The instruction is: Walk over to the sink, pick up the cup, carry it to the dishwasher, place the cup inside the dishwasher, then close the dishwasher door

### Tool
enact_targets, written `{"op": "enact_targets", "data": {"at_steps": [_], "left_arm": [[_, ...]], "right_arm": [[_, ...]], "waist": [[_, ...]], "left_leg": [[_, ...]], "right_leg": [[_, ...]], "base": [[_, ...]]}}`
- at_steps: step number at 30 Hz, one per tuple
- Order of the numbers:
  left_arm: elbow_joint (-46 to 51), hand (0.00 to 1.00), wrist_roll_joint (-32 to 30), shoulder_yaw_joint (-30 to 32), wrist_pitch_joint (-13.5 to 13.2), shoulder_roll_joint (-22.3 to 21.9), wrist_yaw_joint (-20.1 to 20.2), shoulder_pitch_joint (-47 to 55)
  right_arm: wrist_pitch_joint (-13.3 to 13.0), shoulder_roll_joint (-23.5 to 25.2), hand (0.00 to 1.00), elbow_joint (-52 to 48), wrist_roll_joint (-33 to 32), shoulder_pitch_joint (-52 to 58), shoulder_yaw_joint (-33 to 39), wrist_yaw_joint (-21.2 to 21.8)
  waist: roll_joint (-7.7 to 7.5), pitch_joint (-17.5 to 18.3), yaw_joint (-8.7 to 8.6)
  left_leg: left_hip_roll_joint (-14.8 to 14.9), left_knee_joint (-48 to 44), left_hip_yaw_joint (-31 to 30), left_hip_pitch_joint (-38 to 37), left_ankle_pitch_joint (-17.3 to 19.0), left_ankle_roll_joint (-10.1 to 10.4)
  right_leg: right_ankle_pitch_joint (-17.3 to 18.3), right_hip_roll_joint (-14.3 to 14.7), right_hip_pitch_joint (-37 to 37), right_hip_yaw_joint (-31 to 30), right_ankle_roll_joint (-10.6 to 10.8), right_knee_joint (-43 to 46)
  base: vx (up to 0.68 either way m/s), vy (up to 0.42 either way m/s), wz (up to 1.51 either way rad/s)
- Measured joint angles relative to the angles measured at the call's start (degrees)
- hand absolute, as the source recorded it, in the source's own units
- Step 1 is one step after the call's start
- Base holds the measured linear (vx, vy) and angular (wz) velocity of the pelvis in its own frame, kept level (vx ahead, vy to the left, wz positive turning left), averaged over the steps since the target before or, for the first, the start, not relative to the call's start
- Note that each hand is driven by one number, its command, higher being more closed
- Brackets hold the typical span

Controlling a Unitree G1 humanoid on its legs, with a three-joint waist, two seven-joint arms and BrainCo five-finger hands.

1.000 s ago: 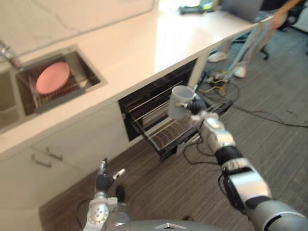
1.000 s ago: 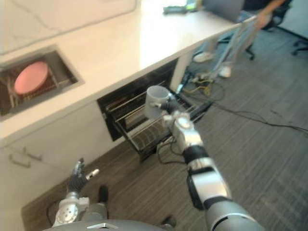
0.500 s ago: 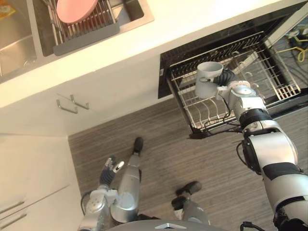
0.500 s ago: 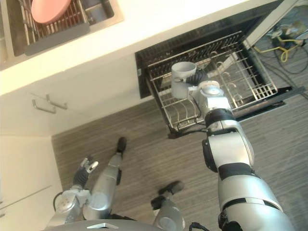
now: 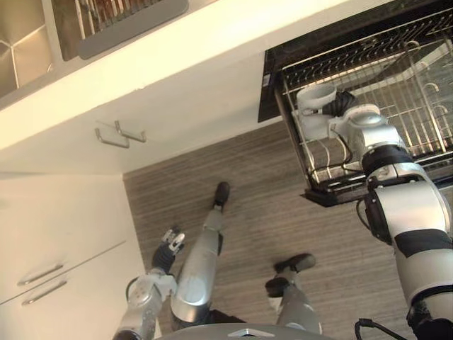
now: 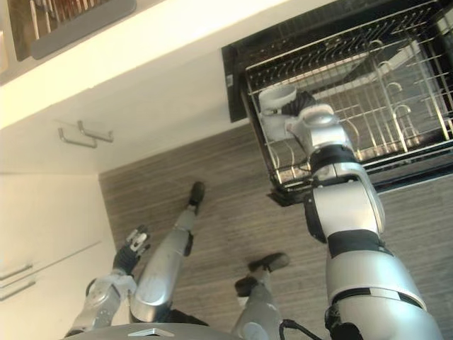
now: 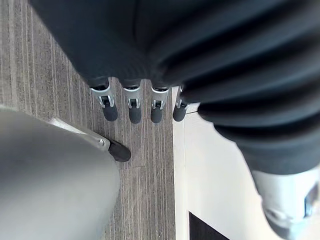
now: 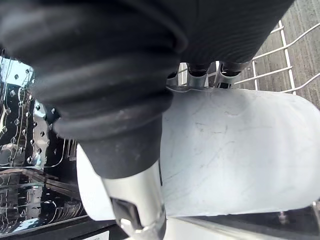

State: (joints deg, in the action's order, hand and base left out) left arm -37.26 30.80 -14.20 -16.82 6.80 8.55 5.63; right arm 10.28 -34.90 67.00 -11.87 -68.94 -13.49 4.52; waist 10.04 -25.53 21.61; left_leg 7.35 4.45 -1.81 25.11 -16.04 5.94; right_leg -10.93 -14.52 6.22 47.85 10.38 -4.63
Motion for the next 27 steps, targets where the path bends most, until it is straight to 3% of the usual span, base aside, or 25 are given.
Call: {"op": "enact_targets", "data": {"at_steps": [15,19,23,26,27], "left_arm": [[-4.8,0.00,0.6,0.1,2.2,1.0,2.3,0.0],[-4.9,0.00,1.3,0.6,3.0,1.0,2.4,0.0],[-5.0,0.00,1.6,2.3,3.4,1.1,2.1,0.2],[-5.1,0.00,1.5,5.0,3.5,1.1,0.6,0.9],[-6.1,0.00,1.5,6.1,3.9,1.1,0.1,1.1]], "right_arm": [[1.1,-0.3,0.00,1.6,-0.3,-1.6,-1.9,0.2],[-1.4,0.1,0.00,0.9,-5.5,-1.7,-1.6,0.2],[-3.6,1.0,0.00,-4.0,-6.6,-1.1,-0.2,0.1],[-5.9,2.2,0.00,-14.1,-9.4,2.5,5.2,-0.3],[-6.6,3.6,0.00,-19.8,-10.5,5.8,8.0,-1.3]], "waist": [[-0.11,-0.1,1.10],[-0.65,-0.5,0.66],[-1.65,-1.1,-0.56],[-3.58,-2.2,-1.79],[-4.45,-2.2,-2.94]], "left_leg": [[0.4,0.0,0.0,-0.9,-0.2,-0.1],[1.0,0.0,0.3,-3.2,0.1,0.2],[1.5,0.0,0.6,-4.5,0.6,0.8],[1.5,0.0,2.0,-6.9,1.0,0.6],[1.5,0.0,2.2,-7.9,1.1,0.5]], "right_leg": [[0.1,0.2,-0.8,0.0,0.0,0.0],[0.6,0.7,-2.8,-0.4,-0.8,0.0],[0.7,1.0,-3.8,-0.9,-0.9,-0.1],[0.5,0.7,-5.3,-2.1,-0.6,-0.2],[0.5,0.6,-6.2,-2.3,-0.5,-0.2]], "base": [[-0.02,0.113,0.00],[-0.02,0.077,-0.07],[-0.03,0.065,-0.09],[0.01,0.041,-0.16],[0.03,0.019,-0.05]]}}
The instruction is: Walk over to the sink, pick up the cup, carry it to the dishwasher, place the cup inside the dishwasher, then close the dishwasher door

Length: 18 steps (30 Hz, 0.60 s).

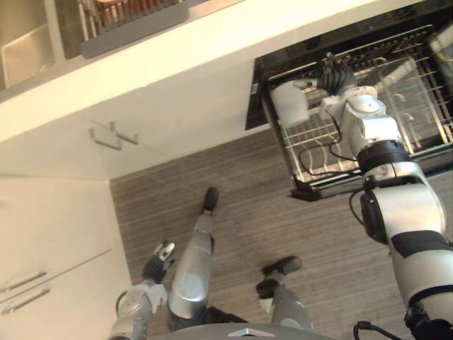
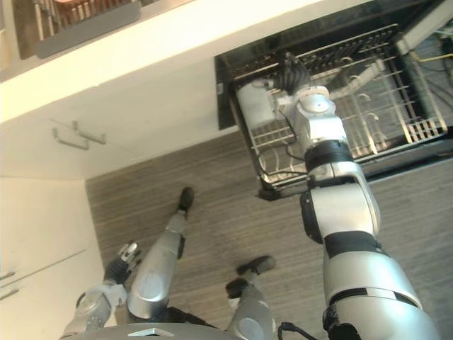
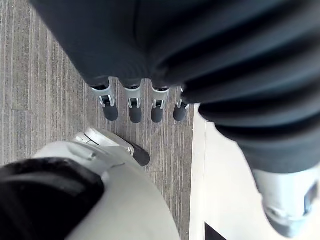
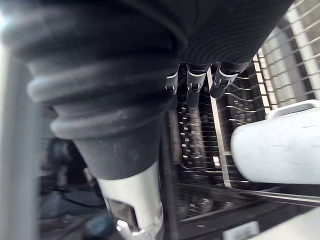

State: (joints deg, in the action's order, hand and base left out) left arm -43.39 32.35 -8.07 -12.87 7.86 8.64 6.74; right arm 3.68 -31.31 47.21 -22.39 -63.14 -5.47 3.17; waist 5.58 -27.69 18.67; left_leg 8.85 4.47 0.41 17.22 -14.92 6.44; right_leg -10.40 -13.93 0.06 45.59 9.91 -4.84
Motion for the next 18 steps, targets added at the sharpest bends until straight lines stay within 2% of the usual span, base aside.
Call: {"op": "enact_targets", "data": {"at_steps": [1,3,4,6,8,12,14,16,17,18], "left_arm": [[-0.3,0.00,0.0,0.9,0.2,0.0,-0.1,0.1],[-1.6,0.00,0.9,3.8,1.3,-0.2,-0.4,2.1],[-2.3,0.00,1.4,4.7,1.5,-0.2,-0.4,2.7],[-4.3,0.00,1.3,8.0,1.5,-1.1,-0.4,5.0],[-5.4,0.00,0.5,10.2,1.4,-1.6,-1.3,7.0],[-6.0,0.00,-0.8,12.9,0.4,-3.4,-3.9,9.5],[-6.5,0.00,-1.3,14.1,-0.6,-4.0,-4.8,10.4],[-7.0,0.00,-1.2,15.0,-1.1,-5.1,-5.6,11.8],[-7.1,0.00,-1.1,15.5,-1.1,-5.3,-5.6,12.3],[-7.4,0.00,-1.1,17.4,-0.7,-6.0,-5.4,13.3]], "right_arm": [[-0.1,0.7,0.00,-2.5,-0.1,1.8,1.1,-0.3],[-0.6,6.3,0.00,-13.2,-2.1,11.5,4.8,-1.2],[-0.9,8.3,0.00,-16.5,-2.2,14.8,5.5,-1.3],[-2.1,14.8,0.00,-25.8,-2.7,26.8,6.3,-1.3],[-3.0,21.3,0.00,-33.7,-3.1,38.5,6.0,-1.0],[-5.1,25.1,0.00,-39.2,-3.1,44.0,3.3,2.0],[-7.2,25.4,0.00,-41.9,-3.1,44.1,3.2,3.9],[-10.4,25.3,0.00,-44.5,-3.2,44.4,3.7,4.4],[-11.1,25.3,0.00,-44.5,-3.2,44.4,3.9,4.4],[-11.7,25.3,0.00,-44.6,-3.4,44.7,4.1,4.4]], "waist": [[-0.46,0.1,-0.44],[-3.13,1.6,-2.11],[-3.95,2.3,-2.70],[-6.15,5.4,-5.18],[-7.32,8.4,-7.00],[-7.16,11.7,-8.06],[-6.79,13.1,-7.96],[-6.12,14.7,-8.15],[-6.10,15.1,-8.20],[-6.45,15.9,-8.15]], "left_leg": [[0.0,0.0,0.2,-0.5,0.0,0.0],[-0.1,0.0,2.2,-2.8,0.8,0.2],[-0.1,0.0,2.8,-3.3,1.2,0.2],[0.0,0.0,3.6,-4.3,2.1,0.4],[0.3,0.0,4.9,-6.5,3.2,0.7],[0.9,0.0,6.0,-9.6,4.0,1.2],[0.9,0.0,5.2,-10.4,4.0,1.2],[0.7,0.0,2.6,-10.4,4.0,1.2],[0.7,0.0,2.6,-10.4,4.1,0.7],[0.9,-0.1,5.8,-10.0,5.4,-1.1]], "right_leg": [[0.0,-0.1,-0.4,-0.1,0.0,0.0],[0.3,-0.5,-1.0,-2.1,0.4,0.2],[0.4,-0.6,-1.1,-2.6,0.5,0.2],[0.9,-0.7,-1.6,-3.4,0.9,0.2],[1.6,-0.7,-2.7,-4.6,1.1,0.2],[2.2,-0.4,-4.9,-5.8,1.0,0.3],[2.7,-0.2,-6.3,-5.3,1.1,0.3],[4.4,-0.1,-8.3,-2.7,1.5,1.6],[4.8,-0.2,-8.7,-2.1,1.7,2.2],[5.5,-0.6,-9.7,-0.4,1.5,2.8]], "base": [[0.04,0.022,-0.19],[0.06,0.016,-0.36],[0.08,0.000,-0.31],[0.10,-0.017,-0.23],[0.10,-0.032,-0.28],[0.04,-0.036,-0.18],[-0.01,-0.027,0.23],[-0.06,-0.021,0.61],[-0.07,0.003,0.63],[-0.05,0.013,0.98]]}}
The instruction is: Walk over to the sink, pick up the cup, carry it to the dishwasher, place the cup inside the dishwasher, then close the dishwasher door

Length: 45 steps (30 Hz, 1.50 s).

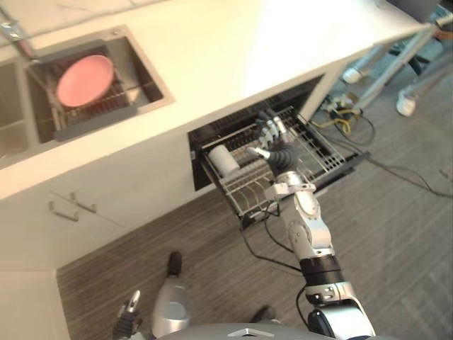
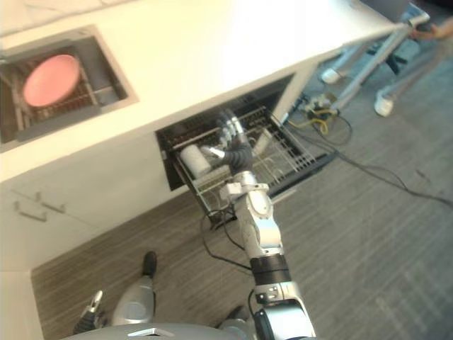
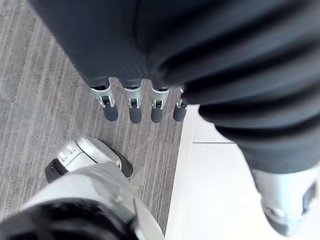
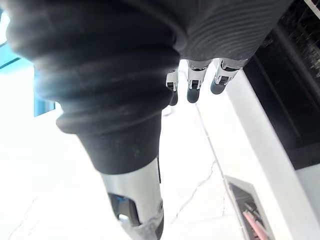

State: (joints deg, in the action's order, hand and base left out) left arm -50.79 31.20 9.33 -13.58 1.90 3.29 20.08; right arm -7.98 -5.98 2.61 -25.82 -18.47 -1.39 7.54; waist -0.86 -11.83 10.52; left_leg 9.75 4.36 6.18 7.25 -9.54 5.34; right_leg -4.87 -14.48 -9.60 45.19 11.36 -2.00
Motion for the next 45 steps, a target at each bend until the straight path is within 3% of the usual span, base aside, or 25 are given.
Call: {"op": "enact_targets", "data": {"at_steps": [1,2,3,4,6,7,8,9,10,11,12,13,14,15,16,17,19,25,30,34,38,40,43,44,45], "left_arm": [[-0.9,0.00,-0.4,1.7,0.5,0.1,0.0,0.1],[-1.2,0.00,-1.2,2.1,0.5,0.1,0.0,0.0],[-2.2,0.00,-3.4,2.1,1.1,-0.4,-0.2,0.3],[-2.4,0.00,-5.1,2.0,2.0,-1.3,-0.4,1.2],[-2.7,0.00,-5.6,2.0,2.4,-1.6,-0.8,1.5],[-2.9,0.00,-5.7,1.9,2.7,-1.6,-1.4,1.3],[-2.9,0.00,-5.8,1.9,3.0,-1.7,-1.7,1.2],[-2.6,0.00,-6.7,1.8,3.7,-1.8,-2.2,1.2],[-2.5,0.00,-6.7,1.8,4.0,-1.7,-2.4,1.0],[-1.9,0.00,-6.9,1.7,4.6,-0.9,-3.0,-0.2],[-1.9,0.00,-7.9,1.6,5.1,0.6,-3.1,-2.1],[-2.1,0.00,-7.9,1.6,5.1,1.3,-3.0,-3.2],[-2.2,0.00,-8.3,2.9,5.1,3.7,-2.9,-5.3],[-1.7,0.00,-10.2,3.0,5.1,4.8,-2.5,-5.1],[-3.1,0.00,-10.9,3.2,5.7,5.1,-2.7,-6.8],[-2.4,0.00,-12.4,1.9,5.9,4.7,-2.7,-5.6],[-1.8,0.00,-13.0,1.8,5.7,3.8,-2.4,-4.7],[-1.6,0.00,-16.0,4.3,4.9,1.3,-2.4,-4.1],[-1.6,0.00,-19.6,4.4,4.2,1.3,-3.0,-3.4],[-1.7,0.00,-20.8,4.3,4.3,1.1,-3.1,-3.6],[-2.3,0.00,-21.3,4.2,3.9,0.8,-3.2,-3.6],[-2.7,0.00,-21.3,4.2,3.5,0.7,-3.7,-3.8],[-2.7,0.00,-21.2,4.2,2.5,-0.8,-5.0,-4.1],[-2.7,0.00,-21.2,4.3,2.3,-1.0,-5.2,-4.0],[-2.7,0.00,-20.7,4.1,2.3,-0.8,-5.4,-4.4]], "right_arm": [[-0.3,-0.4,0.00,-1.0,-1.6,0.8,1.3,0.0],[-0.5,-1.0,0.00,-1.9,-2.2,1.2,2.3,0.0],[-1.4,-2.5,0.00,-2.4,-3.7,1.5,4.1,-0.2],[-2.1,-3.9,0.00,-2.8,-4.3,2.1,5.7,-0.5],[-2.7,-4.0,0.00,-4.8,-5.5,3.7,8.1,-0.4],[-2.8,-4.0,0.00,-6.5,-5.7,4.7,8.4,-0.3],[-2.8,-4.0,0.00,-7.3,-5.9,5.5,8.5,-0.2],[-2.8,-4.1,0.00,-9.1,-6.3,7.6,9.1,-0.1],[-2.6,-4.0,0.00,-9.9,-6.5,8.5,9.6,-0.1],[-2.2,-3.6,0.00,-12.7,-6.5,10.7,11.2,-0.1],[-1.8,-3.5,0.00,-16.0,-6.8,13.4,13.2,-0.2],[-1.8,-3.2,0.00,-17.9,-7.7,15.0,14.3,-0.3],[-1.8,-1.3,0.00,-20.9,-8.5,17.9,16.7,-0.5],[-2.0,-2.3,0.00,-24.3,-9.4,19.4,17.9,-0.6],[-2.6,-1.6,0.00,-24.1,-10.0,20.3,18.8,-0.5],[-1.9,-1.3,0.00,-24.0,-10.8,23.7,18.6,-0.7],[-1.9,-1.3,0.00,-24.3,-14.1,23.5,18.0,-0.3],[-1.9,1.8,0.00,-25.4,-16.1,23.4,17.8,-0.6],[-2.3,3.4,0.00,-29.5,-15.3,25.2,17.8,-0.7],[-2.4,3.5,0.00,-29.9,-13.8,26.4,17.8,-4.1],[-3.3,3.8,0.00,-29.9,-12.6,27.7,17.9,-5.1],[-4.4,4.0,0.00,-29.9,-12.2,28.4,18.0,-5.1],[-4.9,4.0,0.00,-29.9,-12.6,28.8,18.4,-5.2],[-5.2,4.1,0.00,-29.9,-13.1,28.9,18.4,-5.4],[-5.7,3.9,0.00,-29.8,-14.1,29.1,19.1,-5.8]], "waist": [[-0.87,0.5,-1.28],[-0.99,0.5,-1.74],[0.02,0.5,-2.25],[1.12,0.8,-2.97],[0.93,0.8,-2.88],[1.10,0.9,-3.15],[1.14,0.9,-3.39],[1.64,1.0,-4.18],[2.51,1.2,-5.21],[2.59,0.3,-7.60],[2.76,-0.5,-9.22],[2.18,-0.4,-10.10],[-4.82,0.0,-12.09],[-3.82,-0.7,-11.42],[-4.35,-2.1,-12.02],[-4.01,-0.4,-12.12],[-3.71,0.8,-11.19],[-1.89,1.8,-10.66],[-1.88,4.5,-10.59],[-1.55,5.9,-10.72],[-0.66,5.6,-11.25],[-0.56,5.5,-11.35],[1.56,4.5,-10.64],[2.01,4.0,-11.27],[2.25,3.3,-12.25]], "left_leg": [[0.7,-3.1,7.7,1.1,2.5,-3.7],[1.6,-5.4,11.8,2.0,3.2,-4.5],[3.2,-10.5,17.0,3.0,3.4,-5.1],[3.0,-14.0,16.9,3.7,2.8,-3.3],[0.4,-16.5,16.1,4.0,6.0,-3.7],[-0.7,-15.6,16.4,3.6,6.6,-3.8],[-1.3,-14.3,16.4,3.2,6.6,-3.8],[-2.6,-10.8,16.1,1.7,6.7,-3.8],[-3.0,-9.1,15.0,1.0,6.6,-3.7],[-3.4,-6.0,10.0,0.2,6.6,-3.8],[-4.5,-2.0,5.0,-0.7,6.7,-3.7],[-5.0,0.4,3.4,-1.3,7.5,-2.6],[-10.6,-13.6,2.4,2.7,8.0,-7.7],[-11.4,-24.8,-2.0,3.6,17.6,-8.5],[-13.0,-27.5,-4.1,3.4,18.3,-7.7],[-13.2,-25.0,-4.8,1.4,17.7,-7.8],[-13.2,-20.4,-4.8,0.3,15.0,-7.9],[-12.7,-12.9,-3.8,-3.7,11.7,-7.9],[-12.7,-5.0,-2.6,-7.8,9.0,-8.0],[-12.8,0.5,-2.7,-11.0,6.6,-7.9],[-12.9,0.5,-2.9,-12.4,7.1,-8.4],[-12.9,-2.4,-1.4,-11.8,8.7,-8.3],[-10.5,-22.3,1.0,-3.4,17.7,-7.3],[-9.5,-29.3,2.3,-0.2,18.3,-6.4],[-7.4,-41.2,4.5,5.2,18.2,-4.2]], "right_leg": [[-0.3,-0.7,-1.9,3.9,0.6,-0.4],[-0.4,-1.3,-3.0,5.5,1.1,-0.4],[-0.3,-1.9,-5.5,7.5,1.6,0.0],[-0.1,-3.0,-7.6,7.6,2.1,0.7],[-0.1,-6.3,-8.9,7.5,1.9,3.0],[0.1,-9.3,-7.3,7.1,-0.2,8.6],[-0.1,-11.0,-5.7,5.6,-3.7,12.6],[-3.1,-13.9,-0.3,-1.8,-11.9,22.0],[-4.6,-14.0,2.9,-7.8,-13.3,26.8],[1.9,-9.2,7.0,-19.6,-10.1,34.2],[10.9,-1.2,9.5,-27.6,-9.6,35.6],[14.4,3.4,10.1,-31.1,-9.9,33.8],[21.5,4.3,11.7,-37.2,-11.3,29.0],[23.2,7.5,12.5,-40.1,-8.7,27.3],[24.2,7.3,10.4,-41.5,-6.3,29.1],[22.4,8.1,10.0,-42.0,-7.6,27.0],[19.6,8.6,9.2,-42.4,-7.9,21.2],[14.9,8.6,4.5,-39.6,-7.4,13.0],[13.2,8.6,3.5,-39.5,-7.4,10.9],[13.1,8.5,3.2,-38.0,-7.4,11.6],[13.3,8.4,2.2,-37.9,-7.4,12.6],[14.0,8.0,1.8,-37.9,-7.2,12.8],[16.7,8.6,1.4,-36.9,-7.8,13.4],[17.9,8.6,1.6,-36.6,-8.1,14.7],[19.1,7.6,1.0,-35.2,-8.1,16.4]], "base": [[-0.03,0.022,1.19],[0.00,0.066,1.46],[0.02,0.150,1.26],[0.01,0.193,1.11],[-0.02,0.241,0.55],[-0.03,0.249,0.22],[-0.01,0.354,0.21],[0.01,0.326,0.33],[0.01,0.303,0.84],[0.01,0.115,1.40],[0.01,0.056,1.65],[0.08,0.058,1.97],[0.07,0.039,1.48],[0.06,0.022,1.51],[-0.01,0.032,1.00],[-0.02,0.045,0.73],[0.00,0.024,0.23],[0.06,-0.032,0.02],[0.07,-0.029,-0.17],[0.02,-0.011,-0.02],[0.00,-0.010,0.02],[-0.03,-0.016,-0.07],[-0.06,-0.011,-0.18],[-0.10,0.052,0.27],[-0.10,0.051,0.37]]}}
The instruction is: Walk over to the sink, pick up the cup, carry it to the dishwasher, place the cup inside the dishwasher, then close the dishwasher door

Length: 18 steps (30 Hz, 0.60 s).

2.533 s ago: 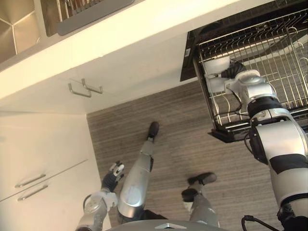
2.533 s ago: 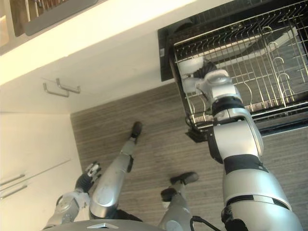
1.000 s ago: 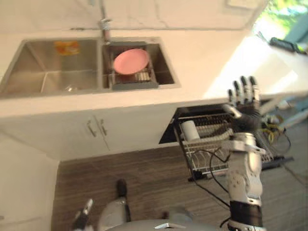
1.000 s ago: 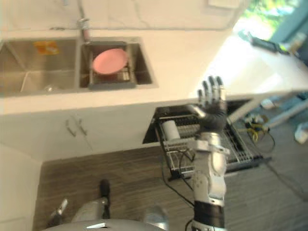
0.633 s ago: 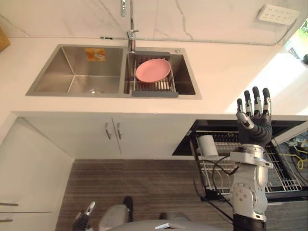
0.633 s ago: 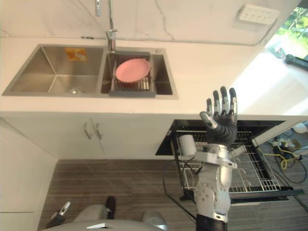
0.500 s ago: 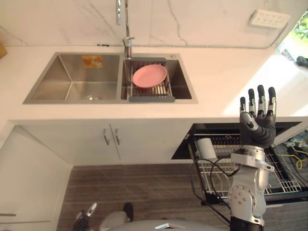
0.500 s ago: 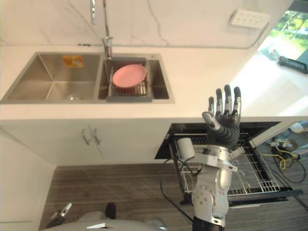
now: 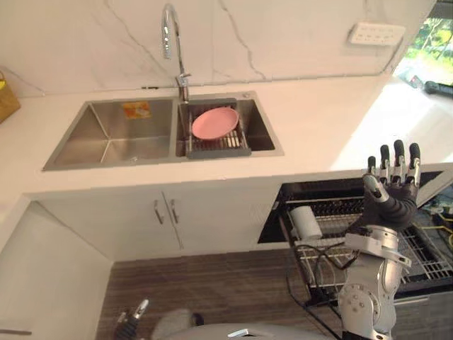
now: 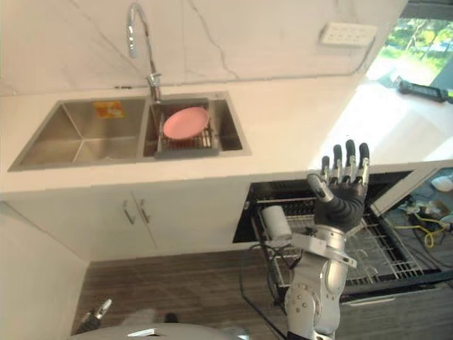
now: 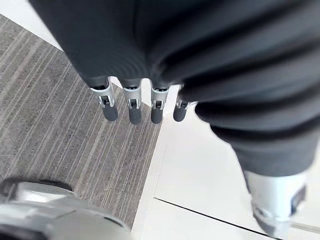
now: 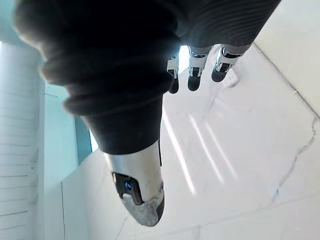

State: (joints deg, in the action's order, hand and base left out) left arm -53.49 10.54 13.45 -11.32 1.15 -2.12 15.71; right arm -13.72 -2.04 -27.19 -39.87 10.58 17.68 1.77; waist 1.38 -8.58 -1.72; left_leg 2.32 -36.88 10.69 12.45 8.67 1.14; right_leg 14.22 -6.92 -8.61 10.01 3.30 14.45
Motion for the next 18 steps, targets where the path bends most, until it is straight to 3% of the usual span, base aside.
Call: {"op": "enact_targets", "data": {"at_steps": [2,3,5,6,7,8,11,12,14,17,18], "left_arm": [[-0.2,0.00,1.3,-0.1,0.3,-0.1,-0.2,0.8],[-0.3,0.00,1.6,-0.1,0.7,-0.1,-0.2,1.5],[-1.3,0.00,1.6,0.0,1.0,0.0,-0.2,1.5],[-1.7,0.00,1.6,-0.1,1.0,0.1,-0.1,1.9],[-2.5,0.00,1.6,0.0,0.8,0.1,-0.1,2.2],[-3.0,0.00,1.5,-0.1,0.7,0.0,-0.1,2.4],[-4.0,0.00,1.5,-0.4,-0.1,0.5,-0.1,3.1],[-4.1,0.00,1.4,-0.6,0.0,1.2,0.3,3.0],[-4.9,0.00,0.9,-0.5,0.1,1.9,0.6,2.6],[-5.8,0.00,0.6,-0.6,0.1,2.8,1.3,2.1],[-5.7,0.00,0.5,-0.7,0.0,2.9,1.3,2.0]], "right_arm": [[-0.3,-0.2,0.00,1.0,-0.2,-0.4,1.1,-0.5],[-0.8,-0.8,0.00,2.0,-0.2,-0.7,1.5,-1.5],[-1.4,-1.2,0.00,3.1,-0.2,-0.9,2.4,-2.6],[-1.5,-2.0,0.00,4.3,-0.2,-1.5,2.5,-3.6],[-1.5,-1.9,0.00,6.4,-0.2,-2.5,2.3,-3.6],[-1.5,-2.0,0.00,7.7,-0.2,-3.1,1.9,-3.6],[-1.1,-2.9,0.00,10.5,-0.2,-7.1,-1.2,-3.2],[-1.1,-3.0,0.00,10.4,-0.3,-8.1,-1.3,-3.1],[-1.1,-3.0,0.00,10.3,-0.4,-8.7,-1.3,-3.1],[-1.1,-2.9,0.00,10.1,-0.3,-8.7,-1.4,-3.1],[-1.1,-2.9,0.00,10.0,-0.2,-8.7,-1.7,-3.1]], "waist": [[0.31,-0.2,0.64],[-0.06,0.0,0.85],[-0.11,0.0,0.38],[-0.15,0.0,0.18],[-0.46,0.0,0.21],[-0.70,-0.1,0.44],[-0.81,-0.5,1.27],[-1.62,-0.4,1.21],[-2.89,0.0,1.21],[-3.95,0.3,1.27],[-4.23,0.2,1.58]], "left_leg": [[4.0,-6.0,0.9,2.0,2.9,-0.4],[5.8,-2.8,0.6,1.3,3.1,0.0],[6.3,7.9,-0.9,0.1,2.2,0.7],[5.0,15.5,-4.0,-0.6,-0.4,1.9],[2.9,19.1,-5.3,-2.4,-6.4,4.5],[1.6,19.5,-5.8,-2.8,-7.3,3.9],[0.1,9.4,-5.6,1.2,0.4,0.6],[0.0,6.8,-4.7,2.0,2.7,-0.2],[-0.6,7.5,-3.4,0.9,3.6,-1.1],[-1.9,14.3,-0.9,-5.5,3.0,-2.7],[-2.5,17.6,0.5,-9.3,2.4,-3.7]], "right_leg": [[0.5,-0.2,-1.6,0.2,0.4,0.1],[1.1,-0.9,-2.6,0.0,1.1,0.1],[2.0,-2.5,-3.2,0.0,2.3,0.1],[2.6,-3.9,-3.2,-0.7,3.4,0.0],[3.1,-4.9,-3.7,-2.9,4.1,-1.0],[3.1,-5.3,-4.3,-4.7,4.1,-2.4],[2.2,-4.4,-4.3,-9.7,3.2,-3.0],[1.7,-4.8,-4.5,-11.1,3.3,-3.0],[-0.7,-5.6,-3.8,-12.1,3.3,-2.1],[-5.1,-7.0,2.3,-12.7,3.1,11.8],[-8.4,-8.1,6.1,-12.6,3.4,20.2]], "base": [[-0.03,0.051,0.09],[0.06,0.072,-0.01],[0.14,0.201,0.18],[0.25,0.387,0.16],[0.24,0.364,-0.01],[0.25,0.327,-0.31],[0.22,0.210,-0.38],[0.23,0.234,-0.25],[0.23,0.210,-0.26],[0.25,0.170,-0.36],[0.19,0.113,-0.41]]}}
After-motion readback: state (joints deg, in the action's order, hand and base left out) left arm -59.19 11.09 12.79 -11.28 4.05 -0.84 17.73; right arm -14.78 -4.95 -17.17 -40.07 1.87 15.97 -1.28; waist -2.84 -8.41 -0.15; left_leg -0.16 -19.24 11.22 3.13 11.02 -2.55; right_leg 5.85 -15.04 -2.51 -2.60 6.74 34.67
